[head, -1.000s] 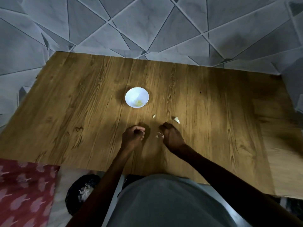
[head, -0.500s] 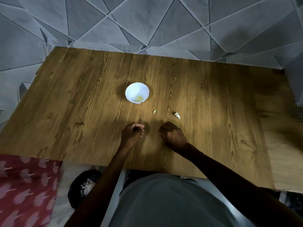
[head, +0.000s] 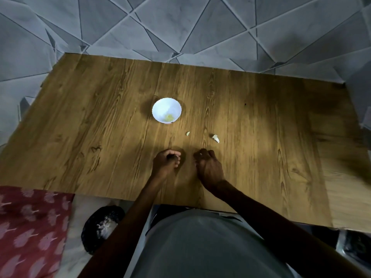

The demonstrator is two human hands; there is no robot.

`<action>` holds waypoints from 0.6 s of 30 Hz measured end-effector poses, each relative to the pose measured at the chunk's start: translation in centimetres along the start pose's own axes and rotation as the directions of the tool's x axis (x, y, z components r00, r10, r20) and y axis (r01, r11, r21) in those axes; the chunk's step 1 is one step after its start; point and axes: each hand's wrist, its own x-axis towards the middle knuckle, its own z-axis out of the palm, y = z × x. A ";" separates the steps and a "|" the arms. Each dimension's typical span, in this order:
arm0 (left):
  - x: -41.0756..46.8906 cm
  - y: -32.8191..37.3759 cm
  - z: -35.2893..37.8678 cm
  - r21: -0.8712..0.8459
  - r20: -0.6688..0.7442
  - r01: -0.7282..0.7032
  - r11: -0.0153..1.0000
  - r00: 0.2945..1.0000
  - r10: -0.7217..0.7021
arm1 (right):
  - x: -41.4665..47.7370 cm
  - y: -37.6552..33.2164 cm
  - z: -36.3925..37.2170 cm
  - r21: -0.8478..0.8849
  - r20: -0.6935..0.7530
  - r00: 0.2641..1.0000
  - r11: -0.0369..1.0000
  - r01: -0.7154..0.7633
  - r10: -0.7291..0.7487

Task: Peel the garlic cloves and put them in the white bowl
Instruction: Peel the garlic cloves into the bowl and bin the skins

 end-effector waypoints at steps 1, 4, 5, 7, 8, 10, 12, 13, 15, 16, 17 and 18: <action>0.0 0.0 0.0 0.007 -0.002 0.003 1.000 1.000 -0.003 | 0.0 -0.2 0.3 -0.045 0.015 1.000 0.999 0.011 -0.010; 0.1 0.1 -0.1 0.009 -0.006 0.017 1.000 1.000 -0.017 | 0.1 -0.1 0.7 -0.166 0.058 0.996 0.983 0.076 -0.068; 0.2 0.1 -0.1 -0.006 -0.009 0.029 1.000 1.000 -0.029 | 0.4 -0.2 0.5 -0.202 0.061 0.995 0.975 0.095 -0.084; 0.5 -0.1 0.0 -0.079 -0.012 0.081 0.994 0.997 -0.082 | 0.9 -0.5 0.1 -0.256 0.071 0.992 0.959 0.120 -0.106; 0.7 -0.1 0.1 -0.150 -0.009 0.114 0.982 0.993 -0.116 | 1.3 -0.7 -0.1 -0.242 0.059 0.994 0.965 0.101 -0.089; 0.6 0.3 0.5 -0.313 0.012 0.199 0.929 0.979 -0.206 | 2.3 -0.9 -0.7 -0.041 -0.016 0.998 0.998 -0.056 0.056; 0.4 1.0 0.8 -0.465 0.074 0.310 0.829 0.947 -0.313 | 3.2 -1.4 -1.9 0.250 -0.062 0.968 0.943 -0.219 0.242; 0.3 1.3 0.9 -0.525 0.135 0.374 0.764 0.923 -0.360 | 3.5 -1.8 -2.5 0.401 -0.073 0.960 0.889 -0.221 0.271; 0.0 1.9 1.3 -0.601 0.309 0.507 0.618 0.860 -0.406 | 3.5 -2.8 -3.7 0.601 -0.014 0.975 0.781 -0.170 0.223; -0.1 2.0 1.5 -0.629 0.381 0.552 0.547 0.832 -0.402 | 3.4 -3.4 -4.2 0.596 0.017 0.987 0.792 -0.136 0.157; -0.2 2.1 1.7 -0.659 0.423 0.574 0.486 0.817 -0.392 | 3.2 -3.9 -4.6 0.542 0.042 0.995 0.834 -0.102 0.095; -0.3 2.3 1.9 -0.689 0.436 0.576 0.440 0.814 -0.383 | 3.1 -4.3 -4.8 0.446 0.054 0.998 0.893 -0.057 0.037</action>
